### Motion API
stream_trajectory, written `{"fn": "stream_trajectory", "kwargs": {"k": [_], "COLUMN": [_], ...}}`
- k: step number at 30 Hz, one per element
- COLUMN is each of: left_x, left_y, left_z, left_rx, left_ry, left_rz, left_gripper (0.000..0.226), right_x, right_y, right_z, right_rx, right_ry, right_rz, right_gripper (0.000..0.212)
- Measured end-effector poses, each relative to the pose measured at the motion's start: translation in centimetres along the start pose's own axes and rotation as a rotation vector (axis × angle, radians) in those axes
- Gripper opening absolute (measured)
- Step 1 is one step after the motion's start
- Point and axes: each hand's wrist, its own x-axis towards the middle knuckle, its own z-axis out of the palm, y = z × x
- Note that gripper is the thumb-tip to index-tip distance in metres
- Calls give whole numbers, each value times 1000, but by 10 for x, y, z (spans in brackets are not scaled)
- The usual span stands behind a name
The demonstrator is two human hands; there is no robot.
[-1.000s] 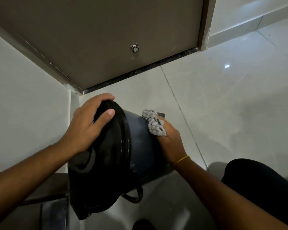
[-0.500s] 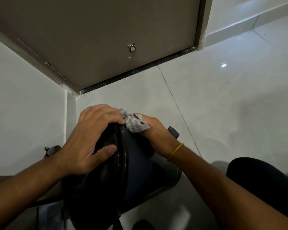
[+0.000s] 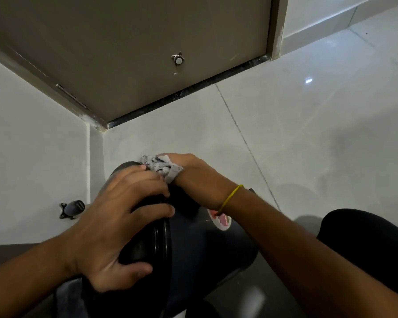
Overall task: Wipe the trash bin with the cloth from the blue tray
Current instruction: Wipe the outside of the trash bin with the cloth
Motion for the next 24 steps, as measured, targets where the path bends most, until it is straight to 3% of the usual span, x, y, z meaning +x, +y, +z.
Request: {"fn": "stream_trajectory", "kwargs": {"k": [3, 9, 11, 15, 18, 21, 24], "left_x": [-8, -26, -31, -33, -34, -56, -37], "left_y": [6, 23, 25, 20, 19, 30, 13], "left_z": [0, 12, 20, 32, 33, 30, 38], "left_rx": [50, 117, 192, 287, 320, 295, 227], "left_ry": [-23, -84, -90, -67, -46, -104, -13], "left_rz": [48, 301, 372, 415, 376, 361, 126], "left_gripper": [67, 45, 37, 28, 27, 34, 30], "right_x": [-8, -27, -26, -14, -15, -24, -26], "right_y": [28, 77, 69, 16, -9, 9, 42], "right_z": [-10, -29, -22, 2, 16, 11, -2], "right_rx": [118, -301, -295, -86, -106, 51, -112], "right_ry": [10, -51, -57, -56, -86, -93, -53], "right_rz": [148, 686, 667, 320, 175, 243, 420], "right_gripper": [37, 55, 57, 46, 53, 28, 41]}}
